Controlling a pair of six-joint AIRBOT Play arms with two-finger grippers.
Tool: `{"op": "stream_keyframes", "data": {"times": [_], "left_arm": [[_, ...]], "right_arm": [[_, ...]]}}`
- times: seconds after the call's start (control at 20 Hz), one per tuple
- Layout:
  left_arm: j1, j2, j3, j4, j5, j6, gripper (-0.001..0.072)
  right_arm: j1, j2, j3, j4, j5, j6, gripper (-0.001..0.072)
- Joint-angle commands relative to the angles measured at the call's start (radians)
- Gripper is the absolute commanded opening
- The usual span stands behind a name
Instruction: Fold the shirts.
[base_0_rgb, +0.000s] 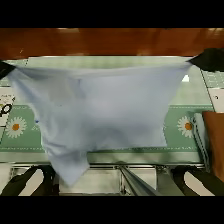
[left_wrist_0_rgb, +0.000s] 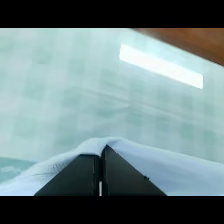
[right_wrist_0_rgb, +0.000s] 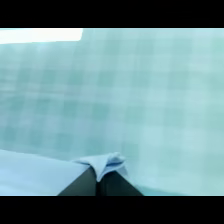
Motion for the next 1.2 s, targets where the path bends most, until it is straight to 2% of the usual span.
{"op": "stream_keyframes", "data": {"times": [0.0,0.05,0.15,0.3,0.4,0.6,0.75,0.9,1.0,1.15], "left_arm": [[-0.036,-0.323,0.042,-0.05,0.107,0.028,0.0014],[-0.048,-0.408,0.088,-0.05,0.106,0.029,0.0015],[-0.071,-0.556,0.189,-0.05,0.095,0.092,0.0015],[-0.083,-0.692,0.3,-0.05,0.089,0.0,0.0015],[-0.087,-0.725,0.33,-0.05,0.086,-0.029,0.0014],[-0.061,-0.713,0.333,-0.05,0.025,-0.024,0.0015],[-0.047,-0.695,0.332,-0.038,-0.172,0.085,0.0015],[-0.039,-0.691,0.309,0.006,-0.376,0.133,0.0015],[-0.04,-0.691,0.25,0.008,-0.407,0.133,0.0014],[-0.039,-0.691,0.164,0.054,-0.41,0.139,0.0015]], "right_arm": [[0.0,-0.283,-0.013,0.197,-0.229,-0.092,0.0031],[0.0,-0.371,0.029,0.222,-0.255,-0.1,0.0031],[0.0,-0.525,0.137,0.263,-0.257,-0.096,0.0031],[0.0,-0.683,0.303,0.281,-0.224,-0.049,0.0031],[0.0,-0.741,0.366,0.281,-0.195,-0.026,0.0031],[0.0,-0.758,0.377,0.242,-0.129,-0.027,0.0031],[-0.015,-0.758,0.377,0.217,0.023,-0.053,0.0031],[-0.01,-0.758,0.375,0.057,0.153,-0.04,0.0031],[0.009,-0.758,0.348,-0.019,0.192,-0.032,0.0031],[0.033,-0.758,0.28,-0.032,0.192,-0.031,0.0031]]}}
